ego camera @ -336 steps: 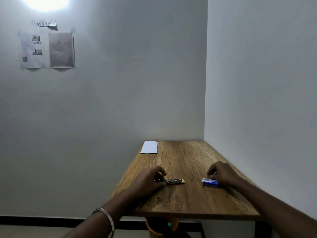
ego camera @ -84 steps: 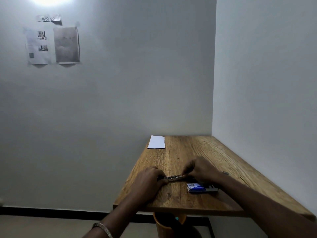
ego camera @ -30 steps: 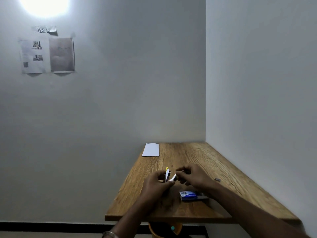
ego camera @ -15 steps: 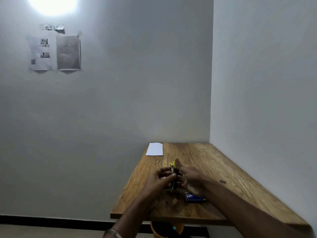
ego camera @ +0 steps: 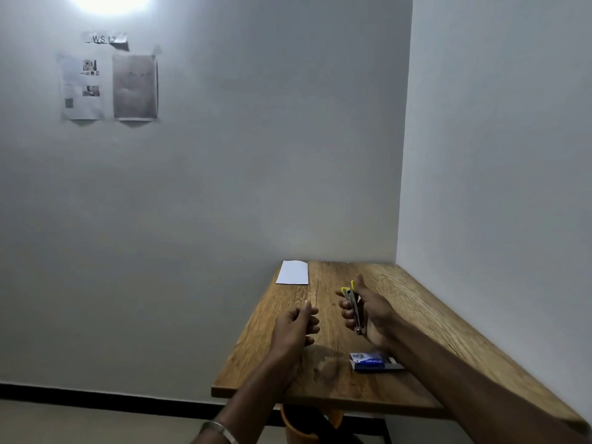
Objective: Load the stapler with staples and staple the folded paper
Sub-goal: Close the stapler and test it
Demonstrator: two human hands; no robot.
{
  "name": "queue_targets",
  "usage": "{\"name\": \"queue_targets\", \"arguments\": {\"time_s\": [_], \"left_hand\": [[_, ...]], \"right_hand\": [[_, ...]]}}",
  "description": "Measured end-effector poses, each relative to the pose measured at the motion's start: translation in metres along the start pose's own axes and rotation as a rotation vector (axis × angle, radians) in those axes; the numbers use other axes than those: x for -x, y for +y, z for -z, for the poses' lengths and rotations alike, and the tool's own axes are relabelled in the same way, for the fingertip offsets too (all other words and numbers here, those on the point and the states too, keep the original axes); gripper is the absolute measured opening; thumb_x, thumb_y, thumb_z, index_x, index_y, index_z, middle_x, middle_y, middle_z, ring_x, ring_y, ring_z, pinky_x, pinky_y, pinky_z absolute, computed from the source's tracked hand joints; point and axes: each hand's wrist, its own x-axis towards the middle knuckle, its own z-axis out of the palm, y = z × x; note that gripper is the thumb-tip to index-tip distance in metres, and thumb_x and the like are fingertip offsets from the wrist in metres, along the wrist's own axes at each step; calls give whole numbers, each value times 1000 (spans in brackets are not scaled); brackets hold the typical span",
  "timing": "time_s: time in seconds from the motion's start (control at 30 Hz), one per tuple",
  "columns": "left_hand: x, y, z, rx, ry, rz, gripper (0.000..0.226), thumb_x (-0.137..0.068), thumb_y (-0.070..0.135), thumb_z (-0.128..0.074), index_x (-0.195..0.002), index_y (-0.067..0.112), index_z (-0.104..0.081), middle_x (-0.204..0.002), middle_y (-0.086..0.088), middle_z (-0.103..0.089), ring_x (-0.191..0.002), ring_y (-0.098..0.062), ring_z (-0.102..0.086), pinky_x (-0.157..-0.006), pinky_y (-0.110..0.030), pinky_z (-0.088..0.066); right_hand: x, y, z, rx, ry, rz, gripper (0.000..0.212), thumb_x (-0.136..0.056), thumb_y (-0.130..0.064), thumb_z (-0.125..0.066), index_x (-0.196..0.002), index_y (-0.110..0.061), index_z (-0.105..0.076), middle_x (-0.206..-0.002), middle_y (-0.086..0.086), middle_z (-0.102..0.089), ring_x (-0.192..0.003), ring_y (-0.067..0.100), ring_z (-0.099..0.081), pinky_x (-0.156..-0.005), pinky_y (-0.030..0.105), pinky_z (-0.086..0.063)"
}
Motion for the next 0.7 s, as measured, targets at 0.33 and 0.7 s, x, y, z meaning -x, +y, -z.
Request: {"name": "queue_targets", "arguments": {"time_s": [0.33,0.7], "left_hand": [[0,0,0,-15,-2,7,26,-102,30,-49,-98,13,-70,-88,-6,-69,-77,-14,-63,-62,-23,-49],[1,0,1,-80,-30,-15,19,-100,26,-55,-98,13,-69,-87,-6,-69,-77,-14,-64,-61,-23,-48]], "right_hand": [[2,0,11,106,21,53,57,-98,-57,-34,-103,-6,-57,-62,-3,-51,-51,9,-41,-43,21,-33],[0,-2,30,134,-62,3,65,-93,-62,-40,-117,-3,-55,-71,1,-53,-58,11,-48,-51,25,-41]]}}
